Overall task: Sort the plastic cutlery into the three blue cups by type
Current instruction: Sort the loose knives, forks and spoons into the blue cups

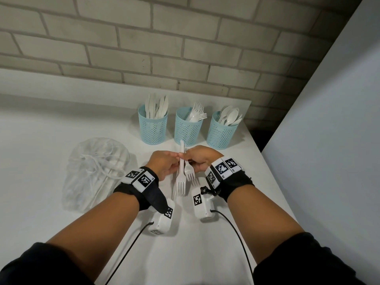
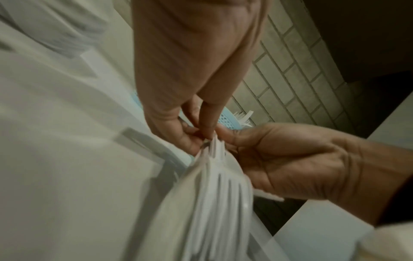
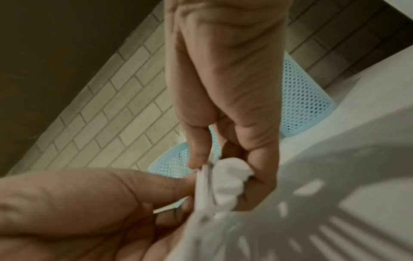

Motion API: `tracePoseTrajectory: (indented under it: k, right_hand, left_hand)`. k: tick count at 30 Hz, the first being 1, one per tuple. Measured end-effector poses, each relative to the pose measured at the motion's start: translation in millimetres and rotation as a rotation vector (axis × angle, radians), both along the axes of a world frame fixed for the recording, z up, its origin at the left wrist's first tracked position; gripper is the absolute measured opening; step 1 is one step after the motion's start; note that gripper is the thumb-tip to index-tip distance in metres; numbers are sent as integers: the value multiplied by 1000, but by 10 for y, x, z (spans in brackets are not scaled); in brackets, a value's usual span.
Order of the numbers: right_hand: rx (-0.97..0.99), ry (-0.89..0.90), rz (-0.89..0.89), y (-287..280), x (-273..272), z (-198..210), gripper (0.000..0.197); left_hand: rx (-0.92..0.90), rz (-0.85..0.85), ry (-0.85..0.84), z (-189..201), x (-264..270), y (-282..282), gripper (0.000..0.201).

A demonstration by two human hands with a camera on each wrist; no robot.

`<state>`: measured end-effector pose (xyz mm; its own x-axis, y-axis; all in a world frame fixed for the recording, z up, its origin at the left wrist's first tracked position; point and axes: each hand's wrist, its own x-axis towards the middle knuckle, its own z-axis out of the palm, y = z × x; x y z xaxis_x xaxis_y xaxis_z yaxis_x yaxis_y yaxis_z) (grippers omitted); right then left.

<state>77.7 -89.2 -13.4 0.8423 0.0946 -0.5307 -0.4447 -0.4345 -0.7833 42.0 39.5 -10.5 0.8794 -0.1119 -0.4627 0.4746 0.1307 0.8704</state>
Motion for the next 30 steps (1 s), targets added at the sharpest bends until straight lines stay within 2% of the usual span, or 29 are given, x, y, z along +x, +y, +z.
tracePoseTrajectory:
  k: [3, 7, 9, 12, 14, 16, 17, 19, 21, 23, 25, 30]
  right_hand:
    - [6, -76, -90, 20, 26, 10, 40]
    - [10, -243, -129, 12, -5, 159, 35]
    - [155, -338, -119, -17, -56, 284, 35]
    - [368, -412, -7, -66, -140, 460, 38]
    - [421, -415, 65, -69, -183, 536, 37]
    - [447, -410, 134, -68, -204, 561, 39]
    - [450, -407, 174, -70, -216, 567, 42]
    - [412, -384, 274, -58, -256, 589, 46]
    - [370, -384, 385, -61, -280, 573, 42]
    - [371, -389, 453, -65, -296, 564, 52]
    - [396, -388, 461, -68, -299, 561, 64]
    - [481, -470, 330, -144, -292, 518, 54]
  left_hand:
    - [5, 25, -74, 12, 15, 5, 19]
    - [55, 50, -78, 80, 37, 13, 20]
    - [36, 54, -6, 140, 54, 63, 35]
    - [-3, -131, 135, 228, 57, 149, 64]
    - [-61, -266, 203, 260, 41, 165, 80]
    - [-208, -307, 270, 267, 18, 157, 86]
    - [-286, -293, 288, 267, 2, 151, 82]
    - [-400, -228, 285, 263, -18, 145, 63]
    - [-479, -151, 270, 268, -18, 144, 41]
    - [-513, -96, 253, 270, 0, 142, 27]
    - [-516, -100, 238, 267, 18, 134, 22]
    - [-465, -137, 202, 250, 13, 89, 19]
